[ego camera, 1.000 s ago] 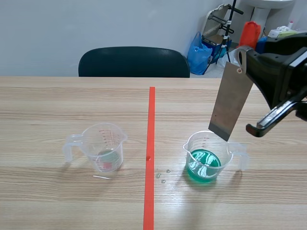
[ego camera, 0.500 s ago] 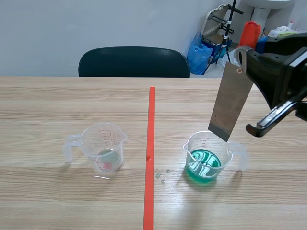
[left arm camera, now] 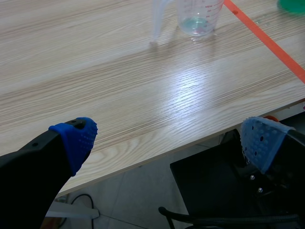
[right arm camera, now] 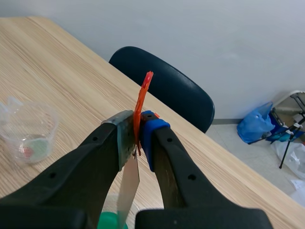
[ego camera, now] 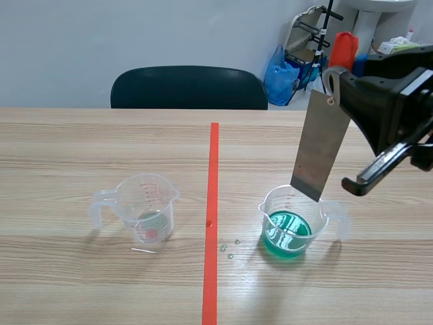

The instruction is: Do the redox reaction experiment

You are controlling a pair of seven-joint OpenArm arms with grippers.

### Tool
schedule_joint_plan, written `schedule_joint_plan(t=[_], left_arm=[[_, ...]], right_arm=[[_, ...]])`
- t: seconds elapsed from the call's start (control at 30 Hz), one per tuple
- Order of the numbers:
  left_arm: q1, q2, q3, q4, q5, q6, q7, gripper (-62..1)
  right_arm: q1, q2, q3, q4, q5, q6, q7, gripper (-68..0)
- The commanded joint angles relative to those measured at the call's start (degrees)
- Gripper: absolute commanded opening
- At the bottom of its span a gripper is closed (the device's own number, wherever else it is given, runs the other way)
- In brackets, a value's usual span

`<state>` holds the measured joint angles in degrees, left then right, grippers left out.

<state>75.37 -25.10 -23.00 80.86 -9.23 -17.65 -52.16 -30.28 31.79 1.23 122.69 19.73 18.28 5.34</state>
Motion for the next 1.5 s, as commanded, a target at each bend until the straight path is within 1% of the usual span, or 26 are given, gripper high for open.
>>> schedule_joint_plan(t=[0.0, 0.33, 0.47, 0.6, 0.73, 0.77, 0.83, 0.87, 0.93, 1.13, 1.27, 1.47], left_arm=[[0.07, -0.02, 0.26, 0.57, -0.35, -0.04, -0.96, 1.4], [0.07, -0.02, 0.26, 0.57, -0.35, -0.07, -0.96, 1.4], [0.07, -0.02, 0.26, 0.57, -0.33, -0.07, -0.96, 1.4], [0.07, -0.02, 0.26, 0.57, -0.33, -0.07, -0.96, 1.4], [0.07, -0.02, 0.26, 0.57, -0.33, -0.07, -0.96, 1.4], [0.07, -0.04, 0.26, 0.57, -0.33, -0.07, -0.96, 1.4], [0.07, -0.04, 0.26, 0.57, -0.33, -0.07, -0.96, 1.4], [0.07, -0.02, 0.26, 0.57, -0.33, -0.07, -0.96, 1.4], [0.07, -0.02, 0.26, 0.57, -0.33, -0.07, -0.96, 1.4], [0.07, -0.02, 0.26, 0.57, -0.33, -0.07, -0.96, 1.4], [0.07, -0.04, 0.26, 0.57, -0.33, -0.07, -0.94, 1.4], [0.07, -0.04, 0.26, 0.57, -0.33, -0.04, -0.94, 1.4]], right_arm=[[1.88, 0.42, -0.81, 1.22, 0.44, -0.22, 0.39, -66.2], [8.68, 0.39, -8.48, 1.22, 0.44, -0.26, -1.66, -66.2], [12.46, 0.39, -12.52, 1.22, 0.48, -0.96, -2.86, -66.2], [16.65, 0.20, -16.90, 1.22, 0.48, -2.32, -4.57, -66.2], [21.22, -0.09, -21.20, 1.22, 0.48, -2.47, -6.19, -66.2], [22.34, -0.09, -22.29, 1.22, 0.48, -2.89, -6.51, -66.2], [24.33, -0.09, -24.48, 1.18, 0.50, -5.18, -7.21, -66.2], [25.31, -0.09, -25.51, 0.98, 0.55, -5.92, -7.41, -66.2], [27.47, -0.09, -27.63, 0.17, 2.01, -6.78, -7.58, -66.2], [34.45, -0.26, -33.51, -3.67, 6.34, -7.41, -7.58, -66.2], [38.34, -2.38, -36.68, -6.84, 6.47, -8.87, -7.61, -66.2], [42.40, -7.02, -39.85, -12.55, 6.47, -8.85, -7.61, -66.2]])
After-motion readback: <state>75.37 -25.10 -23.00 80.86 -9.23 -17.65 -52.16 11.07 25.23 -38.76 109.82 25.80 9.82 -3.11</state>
